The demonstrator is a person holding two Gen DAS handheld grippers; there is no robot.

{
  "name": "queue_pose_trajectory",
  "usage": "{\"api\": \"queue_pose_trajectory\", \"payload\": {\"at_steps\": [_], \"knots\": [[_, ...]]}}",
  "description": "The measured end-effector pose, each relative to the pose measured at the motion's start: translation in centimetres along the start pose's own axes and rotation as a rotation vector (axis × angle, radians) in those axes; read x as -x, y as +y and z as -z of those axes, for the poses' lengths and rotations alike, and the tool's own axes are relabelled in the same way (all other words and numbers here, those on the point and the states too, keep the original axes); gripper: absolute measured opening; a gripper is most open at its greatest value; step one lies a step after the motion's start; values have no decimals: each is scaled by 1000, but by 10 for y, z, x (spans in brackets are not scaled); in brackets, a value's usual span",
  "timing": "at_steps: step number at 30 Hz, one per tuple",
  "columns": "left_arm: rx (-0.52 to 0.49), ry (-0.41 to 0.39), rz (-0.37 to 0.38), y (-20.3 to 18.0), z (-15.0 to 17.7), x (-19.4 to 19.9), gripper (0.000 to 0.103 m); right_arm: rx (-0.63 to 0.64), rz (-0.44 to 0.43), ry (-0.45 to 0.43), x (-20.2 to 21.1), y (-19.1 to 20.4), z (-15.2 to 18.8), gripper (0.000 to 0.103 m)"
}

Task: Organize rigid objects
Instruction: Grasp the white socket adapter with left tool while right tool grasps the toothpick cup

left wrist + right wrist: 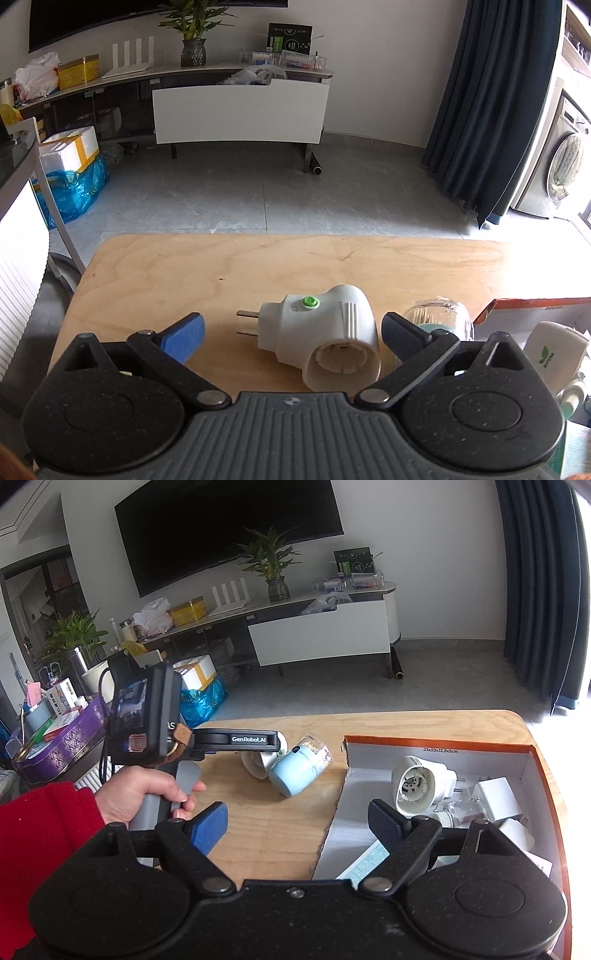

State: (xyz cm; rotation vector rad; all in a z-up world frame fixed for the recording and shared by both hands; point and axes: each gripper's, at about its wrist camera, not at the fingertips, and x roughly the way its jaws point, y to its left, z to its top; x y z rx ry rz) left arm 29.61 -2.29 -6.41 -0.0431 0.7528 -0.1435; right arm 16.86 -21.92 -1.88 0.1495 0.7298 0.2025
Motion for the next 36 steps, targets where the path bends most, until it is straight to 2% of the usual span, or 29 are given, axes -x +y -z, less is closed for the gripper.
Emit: {"api": "queue_pose_trajectory", "payload": {"at_steps": [2,4,8,12,14,18,24,27,32,34,36], "knots": [[-22,-5,14,-1,1,-3,103,-1,0,7,-6,1,-1,98],[-31,12,25,-1,4,-8,85,0,-1,12,-11,1,-2,98],[-51,-15,44,1,9,-3,85,-3,6,20,-16,2,-3,98],[-41,-33,28,9,14,13,84,-18,13,37,-24,3,-5,98],[-19,-37,37,18,14,26,84,-26,10,46,-29,3,-8,98],[-14,-58,-5,29,16,62,84,-57,-17,72,-46,8,-16,98],[28,-80,-15,43,29,116,85,-123,-33,114,-89,18,-30,98],[67,-87,2,48,34,128,85,-136,13,126,-114,23,-38,98],[96,-114,16,50,31,121,85,-217,93,163,-154,14,-45,96],[106,-122,19,52,30,118,85,-226,118,171,-166,12,-47,88],[121,-119,30,54,29,115,85,-231,134,191,-178,10,-48,85]]}}
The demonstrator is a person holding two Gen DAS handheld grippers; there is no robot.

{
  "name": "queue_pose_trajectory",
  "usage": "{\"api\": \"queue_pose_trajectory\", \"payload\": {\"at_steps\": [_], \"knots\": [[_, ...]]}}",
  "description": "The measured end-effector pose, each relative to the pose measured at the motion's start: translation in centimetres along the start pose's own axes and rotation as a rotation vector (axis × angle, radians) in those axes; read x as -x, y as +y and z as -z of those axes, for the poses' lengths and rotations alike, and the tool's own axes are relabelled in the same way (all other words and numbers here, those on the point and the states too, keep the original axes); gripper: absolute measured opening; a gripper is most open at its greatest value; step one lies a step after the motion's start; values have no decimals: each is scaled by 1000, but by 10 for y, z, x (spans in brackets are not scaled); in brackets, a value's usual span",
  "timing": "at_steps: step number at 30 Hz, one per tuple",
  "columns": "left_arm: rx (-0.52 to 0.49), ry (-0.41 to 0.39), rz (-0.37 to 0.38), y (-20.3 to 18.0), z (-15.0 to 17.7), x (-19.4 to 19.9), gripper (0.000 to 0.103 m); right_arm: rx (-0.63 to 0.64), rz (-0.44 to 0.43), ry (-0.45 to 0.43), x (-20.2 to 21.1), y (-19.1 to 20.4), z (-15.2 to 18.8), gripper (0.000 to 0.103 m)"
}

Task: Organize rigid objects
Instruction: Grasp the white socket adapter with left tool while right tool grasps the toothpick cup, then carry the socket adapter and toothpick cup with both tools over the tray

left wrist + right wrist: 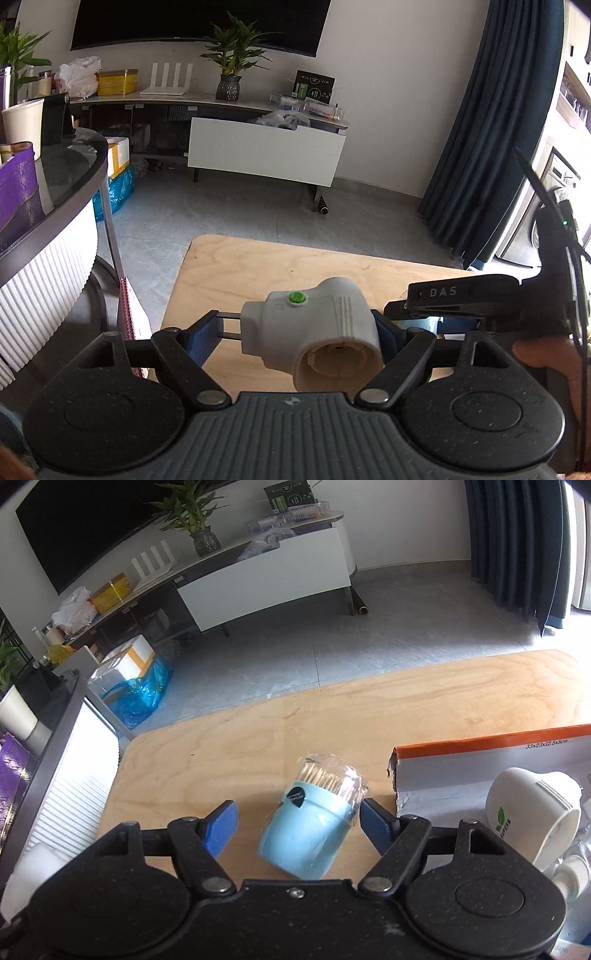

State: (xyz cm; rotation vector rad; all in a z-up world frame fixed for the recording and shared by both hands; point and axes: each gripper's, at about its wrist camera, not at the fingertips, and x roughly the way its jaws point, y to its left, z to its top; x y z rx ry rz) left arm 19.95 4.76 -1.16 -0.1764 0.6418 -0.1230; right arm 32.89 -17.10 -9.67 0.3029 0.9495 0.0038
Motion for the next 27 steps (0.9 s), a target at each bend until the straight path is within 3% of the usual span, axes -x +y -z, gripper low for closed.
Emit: {"api": "queue_pose_trajectory", "payload": {"at_steps": [1,5,11,20,27], "knots": [[2,2,1,1,0,0,85,-16,-2,21,-6,-2,-1,75],[-6,-12,-18,4,2,1,85,41,19,7,-16,4,2,58],[-8,-13,-28,3,6,4,85,129,-8,-27,6,16,15,57],[-62,-45,-36,-17,13,31,85,274,-57,-138,96,27,55,57],[-41,-55,-45,-25,25,65,85,288,-76,-190,152,26,86,57]]}}
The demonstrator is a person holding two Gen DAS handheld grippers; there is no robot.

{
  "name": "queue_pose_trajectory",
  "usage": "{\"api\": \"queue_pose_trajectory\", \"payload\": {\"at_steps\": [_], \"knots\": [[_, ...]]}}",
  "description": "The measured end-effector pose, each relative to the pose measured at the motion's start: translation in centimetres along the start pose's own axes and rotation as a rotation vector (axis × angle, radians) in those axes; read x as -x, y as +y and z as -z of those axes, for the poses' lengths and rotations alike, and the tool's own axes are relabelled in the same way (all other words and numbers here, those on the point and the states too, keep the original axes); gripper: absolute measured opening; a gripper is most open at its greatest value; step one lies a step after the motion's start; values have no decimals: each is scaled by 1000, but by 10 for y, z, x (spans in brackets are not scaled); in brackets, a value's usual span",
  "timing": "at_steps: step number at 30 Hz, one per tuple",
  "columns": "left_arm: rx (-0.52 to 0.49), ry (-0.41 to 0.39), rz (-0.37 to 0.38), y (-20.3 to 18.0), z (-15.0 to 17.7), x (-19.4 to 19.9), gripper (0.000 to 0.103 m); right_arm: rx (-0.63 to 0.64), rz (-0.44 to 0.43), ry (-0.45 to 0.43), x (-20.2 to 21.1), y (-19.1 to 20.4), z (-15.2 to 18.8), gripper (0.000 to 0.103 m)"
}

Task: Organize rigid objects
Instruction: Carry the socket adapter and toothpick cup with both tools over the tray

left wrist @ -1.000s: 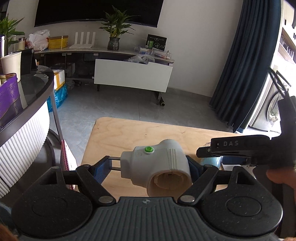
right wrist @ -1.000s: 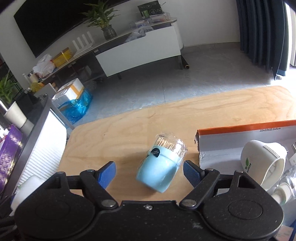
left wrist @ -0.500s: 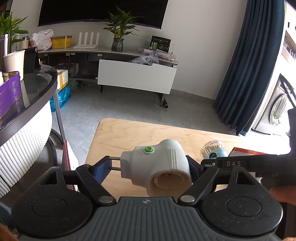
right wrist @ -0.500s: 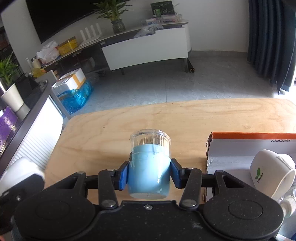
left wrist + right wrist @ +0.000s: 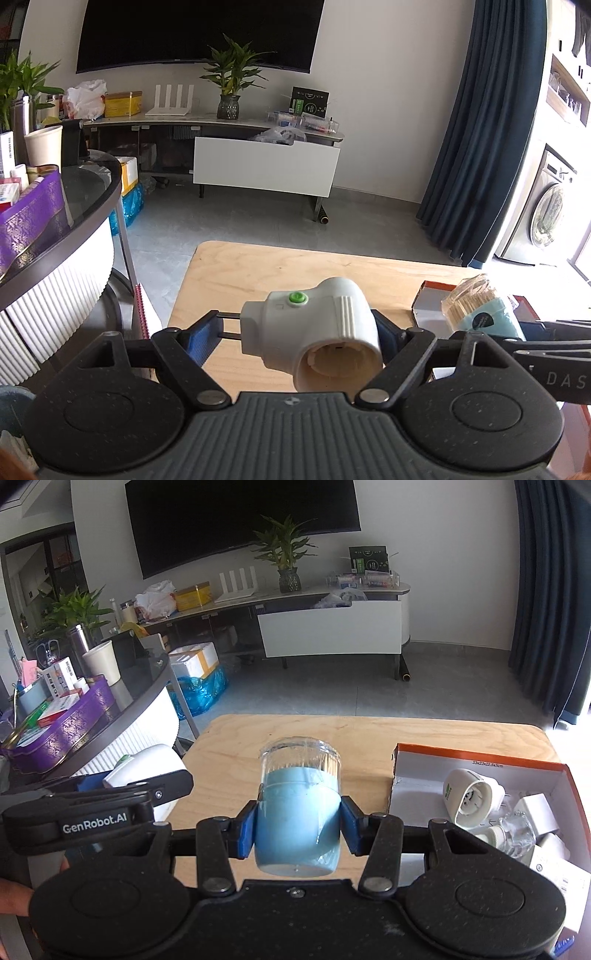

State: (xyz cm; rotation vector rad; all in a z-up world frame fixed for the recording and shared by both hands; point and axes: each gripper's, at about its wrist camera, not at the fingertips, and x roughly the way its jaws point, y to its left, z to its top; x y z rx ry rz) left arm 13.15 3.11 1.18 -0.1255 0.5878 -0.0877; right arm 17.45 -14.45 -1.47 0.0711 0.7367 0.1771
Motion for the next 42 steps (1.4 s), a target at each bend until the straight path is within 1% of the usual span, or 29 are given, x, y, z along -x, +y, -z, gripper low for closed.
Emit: {"api": "queue_pose_trajectory", "payload": {"at_steps": [2,6,8,15,25,36,42], "knots": [[13,-3,-5,-2,1,7,85,1,9,-14,12,3,3,57],[8,-15,-27,-10,6,21,85,-18,4,-35,29,6,9,57],[22,-16,-31,-12,8,25,85,-24,-1,-47,39,8,13,57],[12,-23,-40,-23,19,42,85,-4,-9,-84,68,9,27,57],[-5,-36,-45,-39,32,58,85,7,-5,-82,95,0,54,57],[-29,-71,-32,-59,41,75,85,-2,5,-129,120,-11,69,57],[-37,-75,-5,-69,43,78,85,-9,16,-151,133,-17,73,57]]}}
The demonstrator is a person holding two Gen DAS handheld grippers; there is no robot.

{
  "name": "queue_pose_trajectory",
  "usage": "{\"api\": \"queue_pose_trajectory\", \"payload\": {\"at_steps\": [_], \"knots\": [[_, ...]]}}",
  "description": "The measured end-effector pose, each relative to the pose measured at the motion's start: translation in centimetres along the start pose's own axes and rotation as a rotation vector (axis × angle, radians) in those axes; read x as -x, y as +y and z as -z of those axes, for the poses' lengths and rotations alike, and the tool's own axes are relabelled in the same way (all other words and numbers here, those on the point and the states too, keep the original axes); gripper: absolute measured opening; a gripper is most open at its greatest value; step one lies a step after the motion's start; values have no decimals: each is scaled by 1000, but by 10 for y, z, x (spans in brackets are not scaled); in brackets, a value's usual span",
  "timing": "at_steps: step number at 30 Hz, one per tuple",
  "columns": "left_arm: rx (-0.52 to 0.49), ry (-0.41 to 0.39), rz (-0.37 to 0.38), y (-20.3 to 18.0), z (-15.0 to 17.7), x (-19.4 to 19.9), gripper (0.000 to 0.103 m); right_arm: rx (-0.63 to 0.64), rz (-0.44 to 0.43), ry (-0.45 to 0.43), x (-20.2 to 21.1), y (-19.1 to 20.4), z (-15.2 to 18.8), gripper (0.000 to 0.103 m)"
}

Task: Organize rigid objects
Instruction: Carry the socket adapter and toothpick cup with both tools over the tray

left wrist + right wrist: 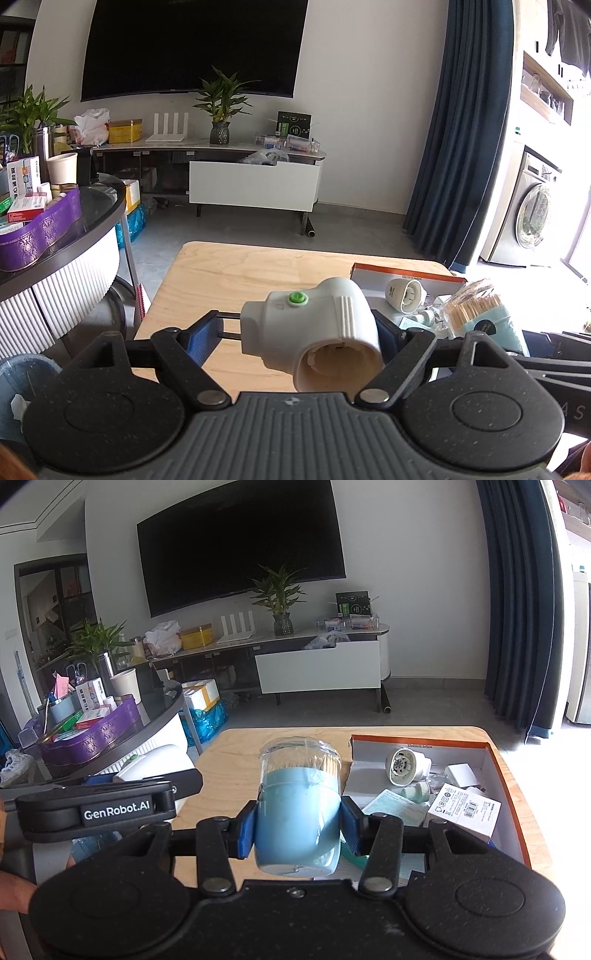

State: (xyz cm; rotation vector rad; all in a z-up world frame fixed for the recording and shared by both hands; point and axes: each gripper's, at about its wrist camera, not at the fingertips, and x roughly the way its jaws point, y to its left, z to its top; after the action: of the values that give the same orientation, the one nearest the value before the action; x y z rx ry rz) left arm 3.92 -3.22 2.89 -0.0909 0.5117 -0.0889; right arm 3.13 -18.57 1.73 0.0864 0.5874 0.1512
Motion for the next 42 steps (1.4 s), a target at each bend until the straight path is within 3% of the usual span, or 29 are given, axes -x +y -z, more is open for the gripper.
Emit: {"api": "queue_pose_trajectory", "payload": {"at_steps": [24,42], "knots": [[-74,30,138,-52,12,5,85,-74,87,-74,51,-42,8,57],[-115,53,204,-71,18,-3,85,-114,154,-97,63,-66,9,57]]}}
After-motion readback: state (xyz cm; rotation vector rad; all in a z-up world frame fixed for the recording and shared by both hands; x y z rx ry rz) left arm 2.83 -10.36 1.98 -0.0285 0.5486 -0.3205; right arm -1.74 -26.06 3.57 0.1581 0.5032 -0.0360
